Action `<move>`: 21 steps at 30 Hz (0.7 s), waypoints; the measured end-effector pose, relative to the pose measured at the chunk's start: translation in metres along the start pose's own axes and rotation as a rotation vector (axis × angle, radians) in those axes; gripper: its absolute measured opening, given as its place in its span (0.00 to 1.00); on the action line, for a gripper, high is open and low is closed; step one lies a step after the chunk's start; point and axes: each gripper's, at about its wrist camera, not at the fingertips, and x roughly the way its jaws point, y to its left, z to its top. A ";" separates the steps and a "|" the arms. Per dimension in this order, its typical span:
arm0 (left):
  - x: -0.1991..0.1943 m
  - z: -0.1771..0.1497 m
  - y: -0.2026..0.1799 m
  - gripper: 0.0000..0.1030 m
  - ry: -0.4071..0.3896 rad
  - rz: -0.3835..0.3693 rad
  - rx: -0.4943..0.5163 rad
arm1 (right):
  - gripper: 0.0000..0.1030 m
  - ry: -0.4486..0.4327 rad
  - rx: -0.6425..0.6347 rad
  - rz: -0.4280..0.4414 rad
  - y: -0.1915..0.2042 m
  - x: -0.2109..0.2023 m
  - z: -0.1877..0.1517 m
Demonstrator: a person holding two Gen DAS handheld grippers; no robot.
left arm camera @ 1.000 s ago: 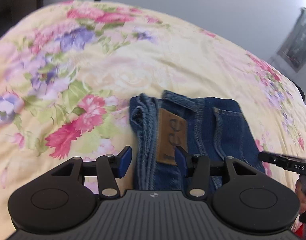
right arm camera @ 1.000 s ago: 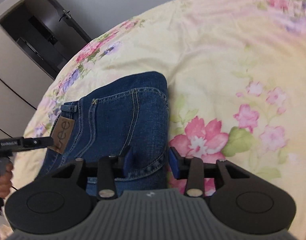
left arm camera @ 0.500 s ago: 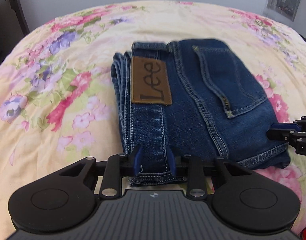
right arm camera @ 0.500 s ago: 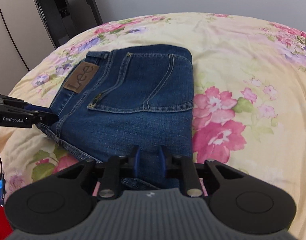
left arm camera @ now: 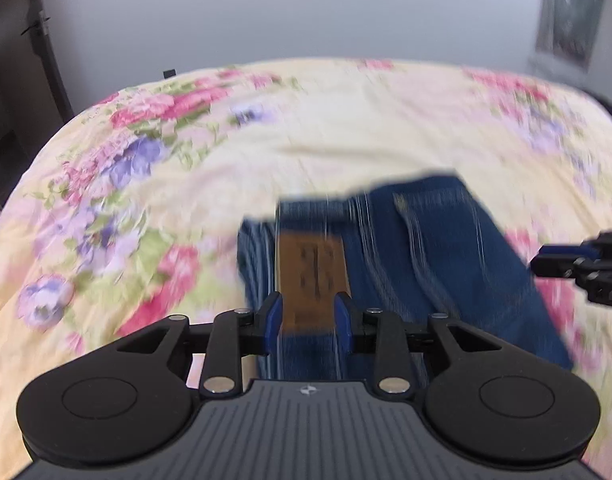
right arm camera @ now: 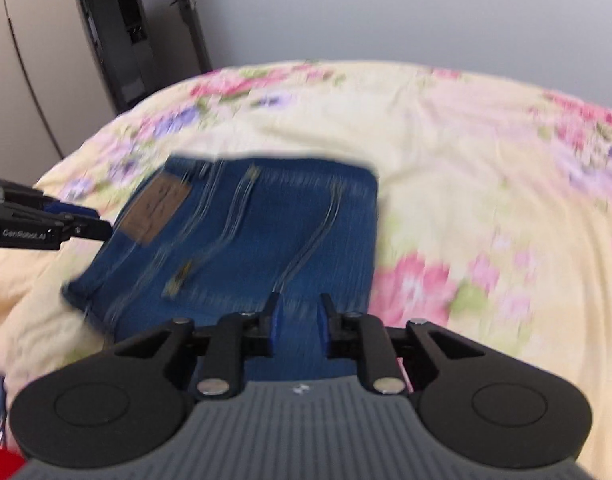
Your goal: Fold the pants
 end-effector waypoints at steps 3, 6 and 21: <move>0.030 0.020 0.002 0.35 -0.029 -0.022 -0.073 | 0.14 -0.011 0.039 -0.023 -0.016 0.037 0.025; 0.057 0.025 0.008 0.33 -0.029 -0.001 -0.140 | 0.14 -0.014 0.025 -0.055 -0.020 0.062 0.041; 0.044 0.031 0.000 0.31 0.008 0.120 -0.069 | 0.19 0.052 0.056 -0.063 -0.023 0.066 0.055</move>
